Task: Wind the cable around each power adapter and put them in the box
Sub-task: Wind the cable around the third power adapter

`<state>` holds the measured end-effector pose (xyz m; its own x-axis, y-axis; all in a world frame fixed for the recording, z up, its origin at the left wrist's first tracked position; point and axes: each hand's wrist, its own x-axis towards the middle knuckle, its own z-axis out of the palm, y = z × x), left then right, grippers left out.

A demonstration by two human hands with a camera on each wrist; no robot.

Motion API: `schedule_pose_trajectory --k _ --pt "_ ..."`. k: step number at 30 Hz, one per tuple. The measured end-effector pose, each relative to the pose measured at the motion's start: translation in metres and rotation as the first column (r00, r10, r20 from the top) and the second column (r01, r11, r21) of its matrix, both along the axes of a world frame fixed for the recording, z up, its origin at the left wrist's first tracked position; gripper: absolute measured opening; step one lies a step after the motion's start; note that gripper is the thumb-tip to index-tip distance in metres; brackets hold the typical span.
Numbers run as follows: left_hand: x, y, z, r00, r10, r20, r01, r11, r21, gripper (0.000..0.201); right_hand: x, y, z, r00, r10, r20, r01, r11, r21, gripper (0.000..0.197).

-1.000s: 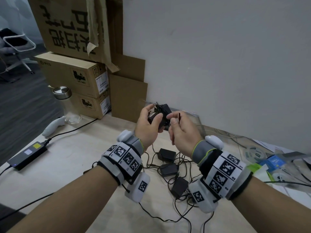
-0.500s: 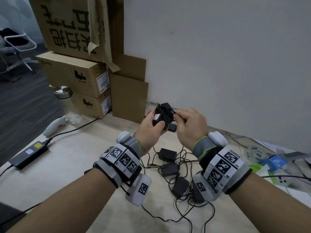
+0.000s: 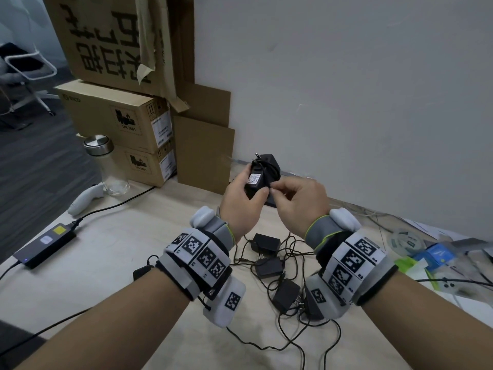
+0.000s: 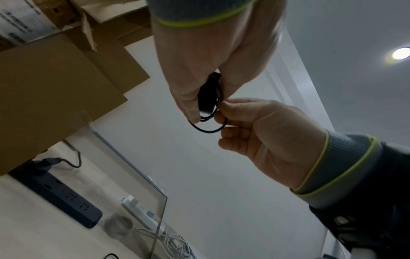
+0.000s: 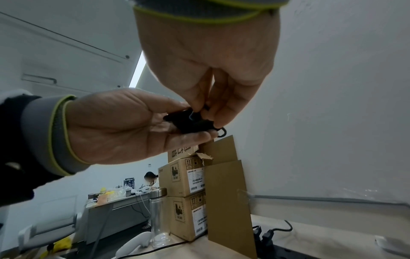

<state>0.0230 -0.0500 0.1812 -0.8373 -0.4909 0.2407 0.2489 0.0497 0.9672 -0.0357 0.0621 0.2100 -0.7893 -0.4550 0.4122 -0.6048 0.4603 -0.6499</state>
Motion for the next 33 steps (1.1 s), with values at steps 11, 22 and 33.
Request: schedule_pose_trajectory --k 11,22,33 --pt "-0.001 0.001 -0.003 0.995 0.065 0.081 -0.065 0.998 0.0 0.047 -0.014 0.003 -0.007 0.987 0.096 -0.127 -0.106 0.991 -0.076 0.015" --pt "0.003 0.0 -0.003 0.984 0.101 0.144 -0.09 0.993 -0.078 0.044 -0.012 0.003 -0.002 0.987 0.016 -0.161 -0.021 0.999 -0.033 0.016" --pt "0.006 0.0 -0.003 0.977 0.173 0.127 -0.141 0.963 -0.229 0.043 -0.008 0.003 0.002 0.944 0.044 -0.327 -0.011 0.995 0.103 0.019"
